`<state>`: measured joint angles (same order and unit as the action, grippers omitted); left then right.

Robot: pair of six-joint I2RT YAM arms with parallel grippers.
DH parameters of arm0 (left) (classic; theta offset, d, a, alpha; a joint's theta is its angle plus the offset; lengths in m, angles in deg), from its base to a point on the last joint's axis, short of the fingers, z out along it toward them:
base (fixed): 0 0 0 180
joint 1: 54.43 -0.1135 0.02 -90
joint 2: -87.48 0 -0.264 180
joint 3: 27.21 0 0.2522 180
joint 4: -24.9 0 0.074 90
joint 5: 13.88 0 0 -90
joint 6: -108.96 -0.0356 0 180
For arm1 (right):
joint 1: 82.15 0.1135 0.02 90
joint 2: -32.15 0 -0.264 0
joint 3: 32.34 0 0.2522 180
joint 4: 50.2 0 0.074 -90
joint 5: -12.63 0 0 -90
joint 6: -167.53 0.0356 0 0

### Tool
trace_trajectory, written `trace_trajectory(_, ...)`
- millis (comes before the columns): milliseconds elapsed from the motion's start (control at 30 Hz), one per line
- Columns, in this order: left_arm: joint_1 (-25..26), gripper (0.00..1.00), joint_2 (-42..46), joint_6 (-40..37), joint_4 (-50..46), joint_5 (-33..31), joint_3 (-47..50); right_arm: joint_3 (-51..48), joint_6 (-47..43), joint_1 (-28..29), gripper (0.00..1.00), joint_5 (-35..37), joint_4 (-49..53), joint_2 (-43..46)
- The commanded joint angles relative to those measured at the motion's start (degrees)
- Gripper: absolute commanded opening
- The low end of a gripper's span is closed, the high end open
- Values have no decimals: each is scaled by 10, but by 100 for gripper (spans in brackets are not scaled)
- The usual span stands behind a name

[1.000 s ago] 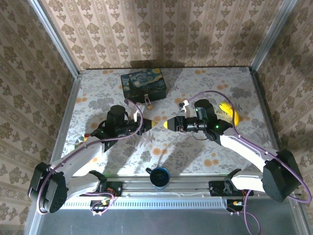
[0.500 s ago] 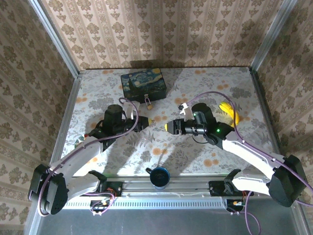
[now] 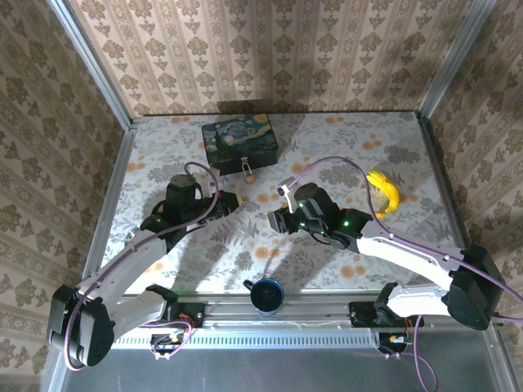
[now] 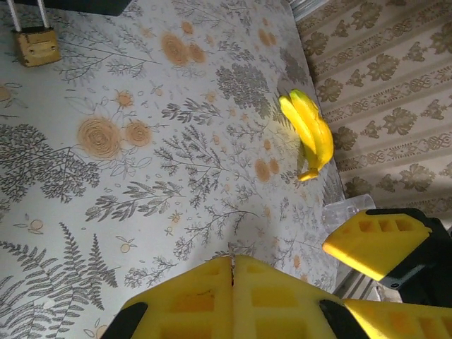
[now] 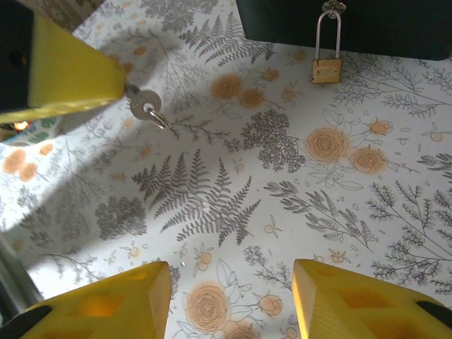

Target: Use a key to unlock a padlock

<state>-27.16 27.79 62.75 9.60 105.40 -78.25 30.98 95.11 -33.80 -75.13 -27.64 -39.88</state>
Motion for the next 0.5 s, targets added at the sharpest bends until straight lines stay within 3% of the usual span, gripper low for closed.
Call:
trace_trajectory(0, -3, 0, 10, 11, -29, -5, -14, 12, -40, 8, 49, 42, -34, -13)
trace_trajectory(467, -36, 0, -6, 31, -113, 4, -63, 0, -89, 33, 51, 86, -74, -32)
